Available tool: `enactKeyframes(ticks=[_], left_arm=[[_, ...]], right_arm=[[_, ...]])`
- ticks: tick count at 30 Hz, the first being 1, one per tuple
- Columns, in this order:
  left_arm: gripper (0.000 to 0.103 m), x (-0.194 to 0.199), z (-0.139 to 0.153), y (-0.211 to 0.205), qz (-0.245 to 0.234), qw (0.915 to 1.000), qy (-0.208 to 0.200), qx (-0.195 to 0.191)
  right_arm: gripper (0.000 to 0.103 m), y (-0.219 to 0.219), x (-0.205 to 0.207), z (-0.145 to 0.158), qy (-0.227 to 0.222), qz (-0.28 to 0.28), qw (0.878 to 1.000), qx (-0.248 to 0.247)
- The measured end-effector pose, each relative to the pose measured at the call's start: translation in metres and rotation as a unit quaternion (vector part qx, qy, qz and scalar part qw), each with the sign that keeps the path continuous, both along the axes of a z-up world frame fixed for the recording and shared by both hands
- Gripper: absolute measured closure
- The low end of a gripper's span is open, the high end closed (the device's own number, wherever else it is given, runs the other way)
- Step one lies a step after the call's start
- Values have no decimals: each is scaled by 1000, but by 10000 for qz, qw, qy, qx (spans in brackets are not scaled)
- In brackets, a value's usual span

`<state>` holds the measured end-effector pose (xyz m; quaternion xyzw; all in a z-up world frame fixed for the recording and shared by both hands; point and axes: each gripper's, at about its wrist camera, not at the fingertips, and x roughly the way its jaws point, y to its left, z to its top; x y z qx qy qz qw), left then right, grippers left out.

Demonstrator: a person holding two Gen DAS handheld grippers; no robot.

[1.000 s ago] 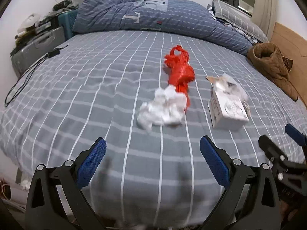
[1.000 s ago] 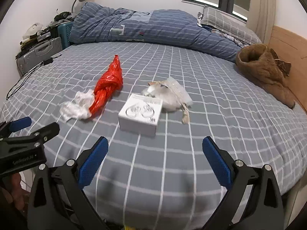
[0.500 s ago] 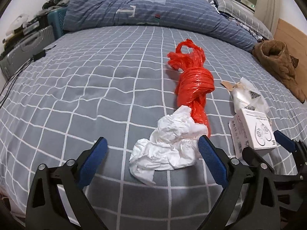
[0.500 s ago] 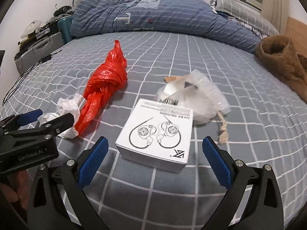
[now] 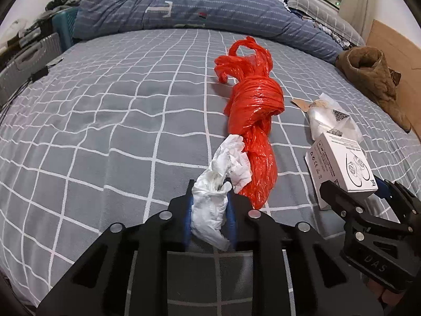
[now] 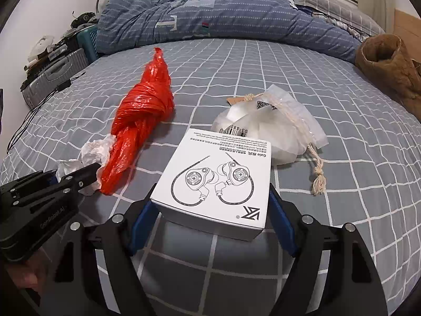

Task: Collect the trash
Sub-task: 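Grasp the white tissue with the left tool while the right tool grasps the white earphone box, then lift the tissue and earphone box off the bed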

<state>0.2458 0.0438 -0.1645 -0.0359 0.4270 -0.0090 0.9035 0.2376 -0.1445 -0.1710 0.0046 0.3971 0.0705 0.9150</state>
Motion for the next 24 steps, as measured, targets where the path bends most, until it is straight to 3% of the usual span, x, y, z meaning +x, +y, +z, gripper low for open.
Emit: enactKeyframes(ticks=[24], left_arm=[[85,-27,21,-10,-65,9997,-213,19]], right_arm=[[29,-6,-24,18,-247,-107,9996,-97]])
